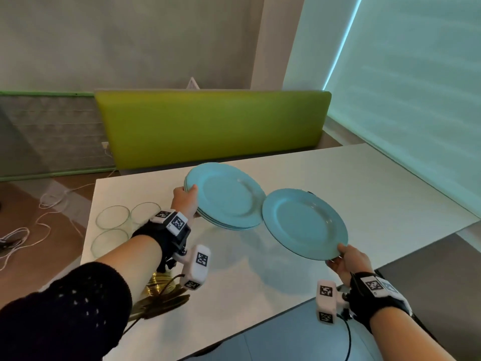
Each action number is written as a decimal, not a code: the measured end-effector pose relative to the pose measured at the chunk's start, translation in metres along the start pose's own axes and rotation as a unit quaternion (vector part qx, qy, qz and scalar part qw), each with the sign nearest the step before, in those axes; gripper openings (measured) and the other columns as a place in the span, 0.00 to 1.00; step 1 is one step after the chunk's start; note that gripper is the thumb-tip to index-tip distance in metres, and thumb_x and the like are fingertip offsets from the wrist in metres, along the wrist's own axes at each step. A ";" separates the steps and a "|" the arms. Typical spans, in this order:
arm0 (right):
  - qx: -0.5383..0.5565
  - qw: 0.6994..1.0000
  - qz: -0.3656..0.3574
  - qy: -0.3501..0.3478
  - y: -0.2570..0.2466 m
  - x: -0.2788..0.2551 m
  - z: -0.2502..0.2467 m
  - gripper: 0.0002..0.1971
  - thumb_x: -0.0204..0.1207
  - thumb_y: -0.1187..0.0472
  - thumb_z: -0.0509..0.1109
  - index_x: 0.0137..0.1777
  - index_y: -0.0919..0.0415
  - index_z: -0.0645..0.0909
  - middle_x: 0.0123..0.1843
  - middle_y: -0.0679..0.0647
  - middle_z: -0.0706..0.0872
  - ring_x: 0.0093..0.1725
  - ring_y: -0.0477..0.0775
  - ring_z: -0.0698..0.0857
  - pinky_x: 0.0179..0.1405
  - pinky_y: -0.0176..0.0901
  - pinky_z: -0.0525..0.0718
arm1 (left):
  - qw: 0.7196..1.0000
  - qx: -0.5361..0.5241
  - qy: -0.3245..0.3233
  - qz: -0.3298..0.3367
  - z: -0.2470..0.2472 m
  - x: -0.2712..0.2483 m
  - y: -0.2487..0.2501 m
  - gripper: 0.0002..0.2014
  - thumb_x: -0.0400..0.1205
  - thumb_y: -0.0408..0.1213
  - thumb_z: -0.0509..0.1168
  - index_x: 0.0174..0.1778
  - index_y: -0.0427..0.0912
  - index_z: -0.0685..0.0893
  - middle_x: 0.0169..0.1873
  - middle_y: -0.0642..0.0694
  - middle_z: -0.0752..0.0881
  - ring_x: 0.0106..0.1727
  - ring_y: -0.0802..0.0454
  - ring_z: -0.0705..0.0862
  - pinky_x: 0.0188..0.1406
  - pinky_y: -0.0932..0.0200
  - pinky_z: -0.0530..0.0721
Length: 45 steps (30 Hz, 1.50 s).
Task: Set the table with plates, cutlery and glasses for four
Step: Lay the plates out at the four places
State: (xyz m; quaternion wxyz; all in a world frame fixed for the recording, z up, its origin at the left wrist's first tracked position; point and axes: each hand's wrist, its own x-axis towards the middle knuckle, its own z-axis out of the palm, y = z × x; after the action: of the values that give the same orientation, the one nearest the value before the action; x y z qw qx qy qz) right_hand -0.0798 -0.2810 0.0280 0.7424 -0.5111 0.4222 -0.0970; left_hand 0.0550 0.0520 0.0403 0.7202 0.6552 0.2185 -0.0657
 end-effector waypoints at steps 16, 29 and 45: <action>-0.034 0.997 0.065 0.024 0.067 0.001 0.015 0.08 0.86 0.70 0.51 0.50 0.64 0.71 0.38 0.60 0.77 0.34 0.59 0.77 0.08 0.40 0.79 | 0.999 -0.005 0.039 -0.014 -0.031 0.039 0.003 0.23 0.82 0.42 0.57 0.72 0.36 0.69 0.64 0.33 0.81 0.59 0.34 0.84 0.48 0.39 0.86; -0.095 0.987 0.092 0.091 0.115 -0.018 0.026 0.17 0.84 0.69 0.57 0.70 0.78 0.69 0.54 0.75 0.80 0.31 0.63 0.80 0.07 0.43 0.80 | 0.999 0.012 -0.035 -0.006 -0.033 0.052 -0.002 0.21 0.83 0.42 0.57 0.71 0.35 0.71 0.61 0.33 0.82 0.58 0.34 0.85 0.46 0.42 0.86; -0.395 0.910 0.104 0.072 0.100 -0.018 0.032 0.19 0.77 0.66 0.67 0.66 0.76 0.75 0.42 0.65 0.81 0.59 0.69 0.84 0.64 0.58 0.82 | 0.996 0.004 -0.086 -0.005 -0.018 0.040 -0.008 0.21 0.85 0.41 0.56 0.71 0.34 0.70 0.62 0.32 0.81 0.58 0.35 0.84 0.34 0.52 0.85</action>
State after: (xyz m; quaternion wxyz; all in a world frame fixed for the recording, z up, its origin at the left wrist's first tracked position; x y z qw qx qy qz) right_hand -0.0963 -0.2033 -0.0427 0.4537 -0.7072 0.5291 0.1187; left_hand 0.0837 0.0758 0.0162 0.7332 0.6491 0.1587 -0.1259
